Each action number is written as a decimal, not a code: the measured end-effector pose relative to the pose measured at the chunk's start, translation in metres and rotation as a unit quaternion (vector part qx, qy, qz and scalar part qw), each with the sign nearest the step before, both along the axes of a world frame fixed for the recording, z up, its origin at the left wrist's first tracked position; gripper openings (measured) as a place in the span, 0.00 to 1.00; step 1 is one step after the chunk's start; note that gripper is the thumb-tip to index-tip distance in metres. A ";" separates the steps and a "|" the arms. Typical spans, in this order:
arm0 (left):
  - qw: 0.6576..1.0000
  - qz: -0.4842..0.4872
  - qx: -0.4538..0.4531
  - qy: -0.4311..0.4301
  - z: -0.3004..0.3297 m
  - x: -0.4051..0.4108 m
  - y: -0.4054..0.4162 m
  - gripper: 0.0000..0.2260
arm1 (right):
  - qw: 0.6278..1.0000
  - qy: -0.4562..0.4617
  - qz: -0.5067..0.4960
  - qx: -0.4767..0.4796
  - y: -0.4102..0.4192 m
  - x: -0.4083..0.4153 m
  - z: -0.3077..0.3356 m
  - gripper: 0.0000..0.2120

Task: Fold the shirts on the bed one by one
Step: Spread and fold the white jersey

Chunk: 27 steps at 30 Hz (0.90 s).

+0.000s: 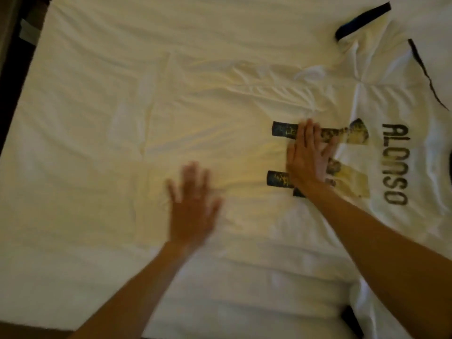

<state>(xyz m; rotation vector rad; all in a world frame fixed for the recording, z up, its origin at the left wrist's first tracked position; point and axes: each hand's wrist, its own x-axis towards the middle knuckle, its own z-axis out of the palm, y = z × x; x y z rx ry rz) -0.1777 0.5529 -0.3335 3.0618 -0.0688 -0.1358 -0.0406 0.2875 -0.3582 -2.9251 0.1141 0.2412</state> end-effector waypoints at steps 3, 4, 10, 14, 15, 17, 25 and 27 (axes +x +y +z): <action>0.974 -0.210 -0.062 0.061 -0.007 -0.034 -0.074 0.26 | 0.996 0.003 0.083 0.025 0.010 -0.061 0.010 0.28; 0.975 -0.207 -0.048 0.071 -0.010 -0.041 -0.069 0.26 | 0.993 0.005 0.116 0.017 0.003 -0.083 0.011 0.29; 0.988 0.103 0.058 0.102 0.000 -0.077 0.054 0.35 | 0.992 0.079 0.098 0.019 -0.080 -0.198 0.022 0.32; 0.986 -0.109 -0.052 0.118 0.018 -0.102 -0.009 0.35 | 0.992 0.110 0.060 0.008 -0.089 -0.261 0.051 0.41; 0.974 -0.181 -0.076 0.116 0.022 -0.104 -0.037 0.36 | 0.992 0.115 0.041 0.010 -0.091 -0.272 0.058 0.45; 0.954 -0.261 -0.092 0.116 0.025 -0.102 -0.087 0.42 | 0.991 0.132 0.005 0.019 -0.097 -0.293 0.068 0.51; 0.940 -0.308 -0.064 0.132 0.021 -0.056 -0.137 0.34 | 0.979 0.169 -0.113 -0.015 -0.135 -0.343 0.088 0.42; 0.939 -0.322 -0.066 0.096 0.020 -0.056 -0.135 0.28 | 0.986 0.109 -0.123 0.007 -0.143 -0.348 0.085 0.33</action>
